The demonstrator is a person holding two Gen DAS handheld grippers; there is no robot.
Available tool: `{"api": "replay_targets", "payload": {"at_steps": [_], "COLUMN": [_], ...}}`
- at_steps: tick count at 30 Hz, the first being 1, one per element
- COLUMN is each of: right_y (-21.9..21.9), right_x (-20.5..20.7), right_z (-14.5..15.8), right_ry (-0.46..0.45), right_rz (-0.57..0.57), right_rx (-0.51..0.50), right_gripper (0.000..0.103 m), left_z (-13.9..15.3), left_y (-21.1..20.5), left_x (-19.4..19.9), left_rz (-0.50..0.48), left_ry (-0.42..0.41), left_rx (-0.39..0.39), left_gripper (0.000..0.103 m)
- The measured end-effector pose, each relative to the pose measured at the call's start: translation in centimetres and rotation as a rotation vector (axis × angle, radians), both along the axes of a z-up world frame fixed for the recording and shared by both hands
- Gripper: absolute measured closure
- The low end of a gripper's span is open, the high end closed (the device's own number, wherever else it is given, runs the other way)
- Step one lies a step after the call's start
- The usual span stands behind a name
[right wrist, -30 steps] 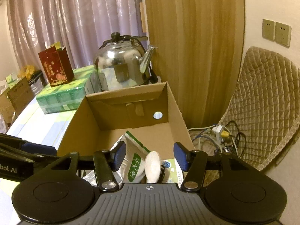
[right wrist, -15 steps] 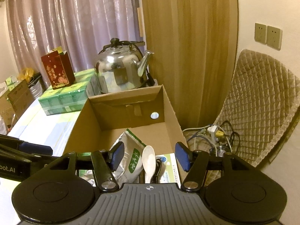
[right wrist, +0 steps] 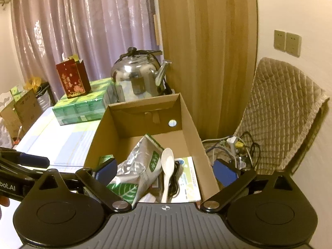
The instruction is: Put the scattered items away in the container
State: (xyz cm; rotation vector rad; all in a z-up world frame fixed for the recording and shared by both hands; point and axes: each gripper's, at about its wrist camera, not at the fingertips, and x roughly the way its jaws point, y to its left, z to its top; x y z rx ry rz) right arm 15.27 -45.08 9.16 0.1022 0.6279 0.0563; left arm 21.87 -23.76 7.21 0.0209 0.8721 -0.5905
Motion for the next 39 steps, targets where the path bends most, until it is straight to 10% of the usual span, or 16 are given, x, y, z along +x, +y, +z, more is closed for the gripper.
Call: {"api": "replay_targets", "payload": {"at_steps": [39], "right_y": [0.9], "right_x": [-13.5], "right_z": [4.1], "right_ry": [0.022], "right_rz": [0.027], "right_rx": [-0.056], "right_gripper": [0.002], "left_z": [3.2], "left_y": [3.2], "left_x": [-14.6], "left_rz": [0.179], "left_ry": [-0.072], "left_rx": [0.005], "left_gripper": [0.001]}}
